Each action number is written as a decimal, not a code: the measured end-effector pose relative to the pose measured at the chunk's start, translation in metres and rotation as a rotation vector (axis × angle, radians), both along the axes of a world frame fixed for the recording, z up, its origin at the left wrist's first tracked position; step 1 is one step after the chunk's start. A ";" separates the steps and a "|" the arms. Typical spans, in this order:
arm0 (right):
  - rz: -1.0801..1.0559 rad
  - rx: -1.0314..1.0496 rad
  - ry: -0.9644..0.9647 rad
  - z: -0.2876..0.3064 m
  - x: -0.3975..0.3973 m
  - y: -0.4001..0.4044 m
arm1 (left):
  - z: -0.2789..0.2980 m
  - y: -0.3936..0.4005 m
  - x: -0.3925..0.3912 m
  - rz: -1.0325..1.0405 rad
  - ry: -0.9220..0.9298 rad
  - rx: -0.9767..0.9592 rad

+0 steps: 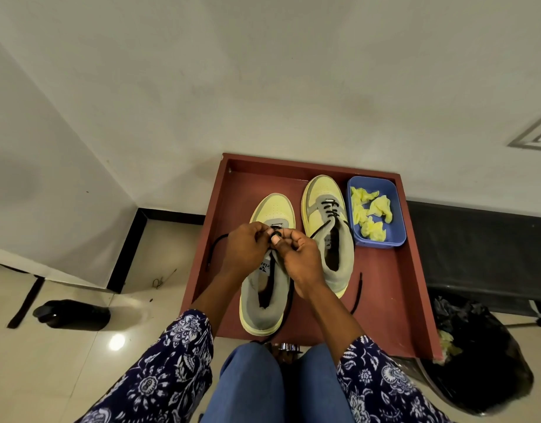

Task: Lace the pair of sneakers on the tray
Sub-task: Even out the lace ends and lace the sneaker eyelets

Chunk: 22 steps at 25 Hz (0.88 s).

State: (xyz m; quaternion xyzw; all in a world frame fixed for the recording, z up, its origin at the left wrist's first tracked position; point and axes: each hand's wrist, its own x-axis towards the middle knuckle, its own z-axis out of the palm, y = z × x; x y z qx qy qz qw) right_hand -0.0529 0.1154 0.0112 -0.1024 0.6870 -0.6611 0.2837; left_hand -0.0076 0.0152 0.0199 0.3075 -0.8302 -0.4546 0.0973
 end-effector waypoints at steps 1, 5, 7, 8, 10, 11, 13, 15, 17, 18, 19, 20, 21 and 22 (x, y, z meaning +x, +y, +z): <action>0.002 -0.003 -0.001 0.000 -0.001 0.000 | 0.003 -0.001 0.002 -0.048 -0.014 -0.011; -0.017 0.069 0.039 -0.003 -0.003 0.000 | 0.008 -0.004 0.006 -0.195 -0.051 -0.104; -0.050 0.135 0.092 -0.006 -0.003 0.001 | 0.005 -0.004 0.004 -0.214 -0.060 -0.170; -0.063 0.167 0.118 -0.008 -0.003 0.001 | 0.002 -0.005 0.003 -0.208 -0.066 -0.178; -0.068 0.211 0.173 -0.008 -0.003 0.001 | -0.005 -0.006 0.003 -0.172 -0.080 -0.153; -0.061 0.222 0.204 -0.008 -0.003 0.000 | -0.007 -0.006 0.004 -0.154 -0.089 -0.128; -0.050 0.231 0.267 -0.006 0.000 -0.002 | -0.009 -0.008 0.006 -0.136 -0.107 -0.083; -0.063 0.247 0.340 -0.005 0.004 -0.002 | -0.008 -0.009 0.007 -0.142 -0.127 -0.046; -0.093 0.298 0.385 -0.005 0.004 -0.001 | -0.006 -0.009 0.008 -0.161 -0.148 0.006; -0.100 0.319 0.380 -0.006 0.002 0.000 | -0.007 -0.009 0.009 -0.177 -0.156 0.029; -0.100 0.319 0.360 -0.007 0.001 0.000 | -0.006 -0.009 0.009 -0.195 -0.162 0.059; -0.092 0.305 0.333 -0.007 0.000 0.001 | -0.006 -0.010 0.009 -0.211 -0.168 0.109; -0.086 0.294 0.313 -0.007 -0.001 0.001 | -0.007 -0.011 0.009 -0.224 -0.162 0.180; -0.085 0.290 0.300 -0.008 -0.001 0.000 | -0.008 -0.012 0.008 -0.222 -0.152 0.261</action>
